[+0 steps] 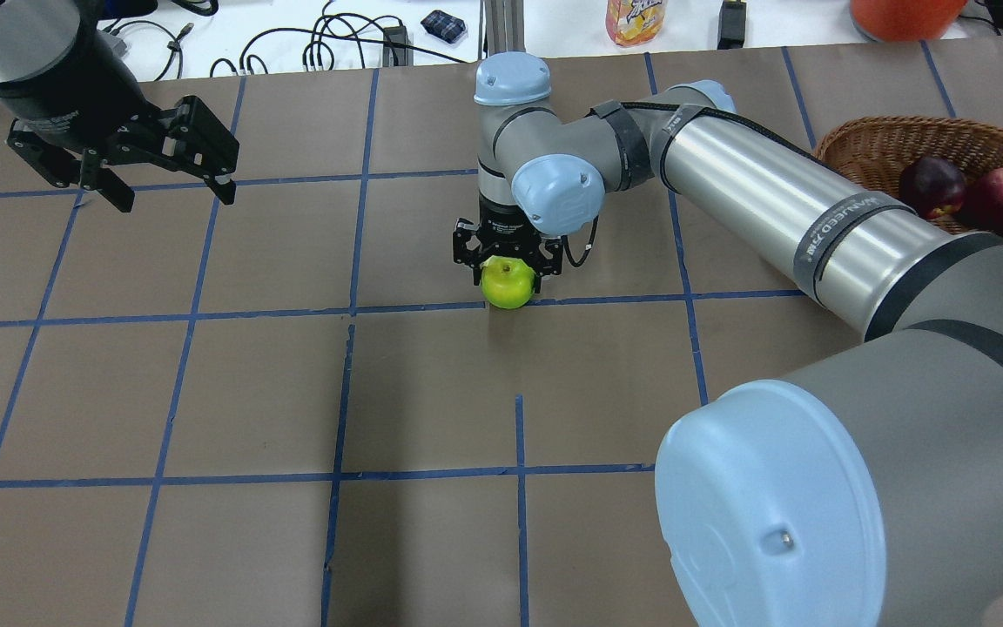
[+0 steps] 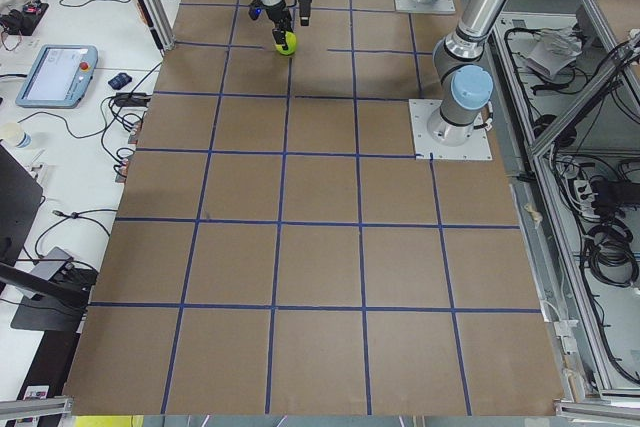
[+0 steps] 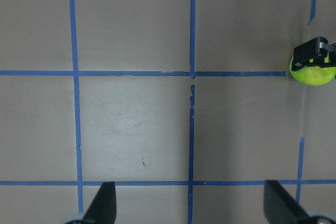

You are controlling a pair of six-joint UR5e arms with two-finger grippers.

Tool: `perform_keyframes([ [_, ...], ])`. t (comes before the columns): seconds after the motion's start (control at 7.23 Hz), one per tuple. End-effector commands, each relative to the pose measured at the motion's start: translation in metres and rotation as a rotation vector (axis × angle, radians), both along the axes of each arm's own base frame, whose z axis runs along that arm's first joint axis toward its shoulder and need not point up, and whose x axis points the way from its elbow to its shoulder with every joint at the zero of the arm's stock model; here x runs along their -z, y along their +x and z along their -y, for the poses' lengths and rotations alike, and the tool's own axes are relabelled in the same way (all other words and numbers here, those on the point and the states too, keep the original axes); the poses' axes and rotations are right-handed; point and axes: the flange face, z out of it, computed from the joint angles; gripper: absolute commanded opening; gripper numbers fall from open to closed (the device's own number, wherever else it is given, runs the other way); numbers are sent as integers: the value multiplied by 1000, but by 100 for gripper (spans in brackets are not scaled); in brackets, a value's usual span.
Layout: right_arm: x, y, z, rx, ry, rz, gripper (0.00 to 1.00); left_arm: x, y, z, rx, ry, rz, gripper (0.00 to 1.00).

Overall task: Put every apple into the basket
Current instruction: 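Carry the green apple with the right gripper into the basket and release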

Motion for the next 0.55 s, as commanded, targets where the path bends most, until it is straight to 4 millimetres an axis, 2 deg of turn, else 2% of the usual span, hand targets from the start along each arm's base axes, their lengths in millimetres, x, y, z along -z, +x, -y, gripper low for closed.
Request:
perform_keyframes([
  [0.0, -2, 0, 4, 5, -19, 6, 0, 0, 1, 1, -5, 0, 1, 100],
  [0.14, -17, -4, 10, 16, -44, 16, 0, -3, 1, 1, -6, -6, 2, 100],
  [0.28, -50, -10, 17, 14, -95, 19, 0, -2, 1, 2, -9, -6, 2, 100],
  [0.41, -75, -33, 28, 46, -126, 24, 0, -2, 1, 5, -9, -8, 2, 100],
])
